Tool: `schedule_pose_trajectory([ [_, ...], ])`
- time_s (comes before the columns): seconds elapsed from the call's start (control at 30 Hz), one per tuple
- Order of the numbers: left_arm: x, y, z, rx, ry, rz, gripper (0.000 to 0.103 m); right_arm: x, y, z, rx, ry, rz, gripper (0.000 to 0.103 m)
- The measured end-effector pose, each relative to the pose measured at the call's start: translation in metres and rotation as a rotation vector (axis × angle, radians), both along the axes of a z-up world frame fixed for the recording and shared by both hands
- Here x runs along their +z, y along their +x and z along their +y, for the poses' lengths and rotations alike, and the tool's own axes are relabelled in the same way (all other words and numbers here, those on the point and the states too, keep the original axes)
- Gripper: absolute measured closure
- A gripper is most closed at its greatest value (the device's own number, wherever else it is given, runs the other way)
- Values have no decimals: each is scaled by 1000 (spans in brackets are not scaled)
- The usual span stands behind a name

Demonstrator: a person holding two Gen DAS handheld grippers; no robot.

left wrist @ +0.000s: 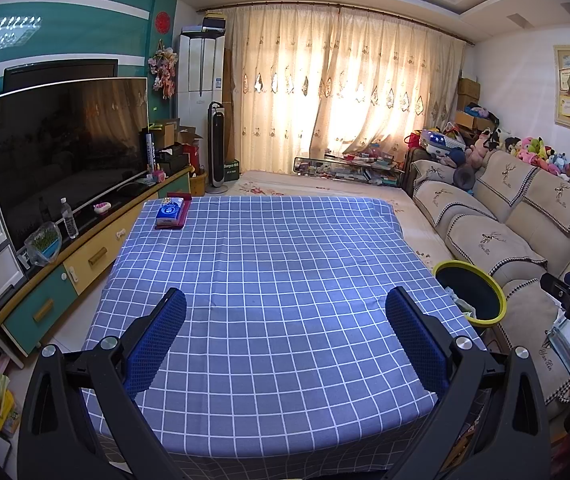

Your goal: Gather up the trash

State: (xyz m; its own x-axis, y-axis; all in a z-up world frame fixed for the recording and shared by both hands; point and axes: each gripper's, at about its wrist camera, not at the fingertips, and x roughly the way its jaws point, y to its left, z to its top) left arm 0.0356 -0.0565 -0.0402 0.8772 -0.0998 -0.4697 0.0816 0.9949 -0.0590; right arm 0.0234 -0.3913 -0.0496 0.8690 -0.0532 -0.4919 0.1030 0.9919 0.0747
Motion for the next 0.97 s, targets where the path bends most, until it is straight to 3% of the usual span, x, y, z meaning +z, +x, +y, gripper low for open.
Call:
schedule_pose_trajectory([
  [0.63, -17, 26, 3, -46, -53, 39, 5, -6, 22, 14, 34, 21, 23, 7],
  [0.77, -21, 58, 7, -29, -18, 61, 5, -8, 56, 28, 79, 28, 46, 7],
  [0.97, -52, 151, 29, 12, 9, 200, 5, -19, 147, 62, 177, 42, 130, 7],
])
